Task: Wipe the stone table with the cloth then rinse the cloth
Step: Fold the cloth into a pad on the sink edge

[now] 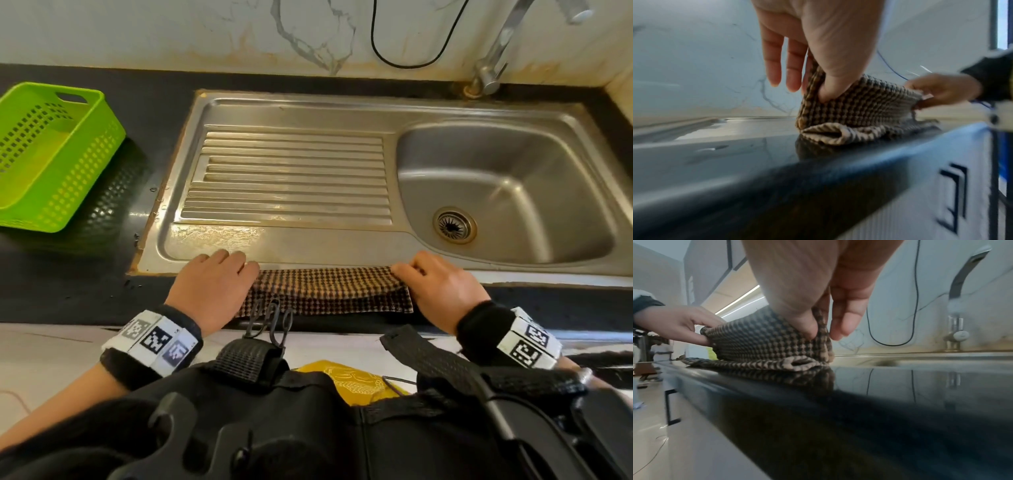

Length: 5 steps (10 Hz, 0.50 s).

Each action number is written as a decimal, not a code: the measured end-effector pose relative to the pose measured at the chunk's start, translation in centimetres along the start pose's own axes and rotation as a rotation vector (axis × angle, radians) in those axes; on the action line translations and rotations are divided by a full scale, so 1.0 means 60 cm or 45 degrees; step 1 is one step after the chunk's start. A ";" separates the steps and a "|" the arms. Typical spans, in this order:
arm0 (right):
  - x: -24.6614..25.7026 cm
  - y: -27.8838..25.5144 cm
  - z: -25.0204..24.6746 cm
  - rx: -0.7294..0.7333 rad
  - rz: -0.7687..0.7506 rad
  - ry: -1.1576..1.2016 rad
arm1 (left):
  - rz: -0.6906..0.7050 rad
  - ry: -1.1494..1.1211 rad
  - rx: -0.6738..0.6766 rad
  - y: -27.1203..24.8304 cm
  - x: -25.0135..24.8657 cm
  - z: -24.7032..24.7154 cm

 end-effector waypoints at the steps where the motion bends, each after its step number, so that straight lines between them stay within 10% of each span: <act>1: 0.002 0.003 0.010 0.064 -0.002 -0.028 | -0.036 -0.018 0.098 0.007 -0.003 -0.007; 5: 0.011 -0.033 0.015 0.347 -0.183 -0.162 | -0.019 0.006 0.532 -0.044 -0.011 0.118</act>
Point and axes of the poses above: each hand's wrist, its own y-axis towards the middle knuckle, its own z-axis out of the palm, x = y × z, the point moved 2 cm from there along y, towards the middle knuckle, and after that the axes turned 7 degrees about -x, right-handed, at the moved point
